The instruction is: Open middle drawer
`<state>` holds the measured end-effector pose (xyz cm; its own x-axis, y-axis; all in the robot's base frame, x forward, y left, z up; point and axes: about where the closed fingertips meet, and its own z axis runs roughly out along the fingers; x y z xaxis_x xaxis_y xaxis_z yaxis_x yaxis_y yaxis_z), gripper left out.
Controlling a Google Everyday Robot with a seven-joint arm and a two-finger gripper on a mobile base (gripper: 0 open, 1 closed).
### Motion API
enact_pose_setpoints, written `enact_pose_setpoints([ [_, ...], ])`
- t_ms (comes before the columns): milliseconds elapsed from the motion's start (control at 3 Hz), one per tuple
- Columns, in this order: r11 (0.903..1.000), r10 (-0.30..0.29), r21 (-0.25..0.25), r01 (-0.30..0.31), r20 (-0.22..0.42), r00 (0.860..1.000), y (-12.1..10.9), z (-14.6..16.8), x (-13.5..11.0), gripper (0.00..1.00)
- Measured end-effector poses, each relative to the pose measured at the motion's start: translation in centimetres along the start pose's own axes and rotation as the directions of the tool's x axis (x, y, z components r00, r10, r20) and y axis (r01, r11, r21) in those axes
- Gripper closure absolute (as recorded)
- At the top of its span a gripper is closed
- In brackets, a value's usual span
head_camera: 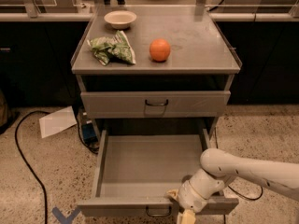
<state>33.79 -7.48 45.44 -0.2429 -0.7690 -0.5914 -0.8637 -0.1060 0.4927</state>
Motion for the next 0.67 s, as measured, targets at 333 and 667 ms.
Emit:
enact_pose_setpoints([
  [333,0.9973,0.028,-0.068,-0.027,0.009,1.0,5.03,0.92,0.91,0.0],
  [667,0.9969,0.025,-0.075,-0.024,0.01,1.0,5.18,1.16,0.97,0.0],
])
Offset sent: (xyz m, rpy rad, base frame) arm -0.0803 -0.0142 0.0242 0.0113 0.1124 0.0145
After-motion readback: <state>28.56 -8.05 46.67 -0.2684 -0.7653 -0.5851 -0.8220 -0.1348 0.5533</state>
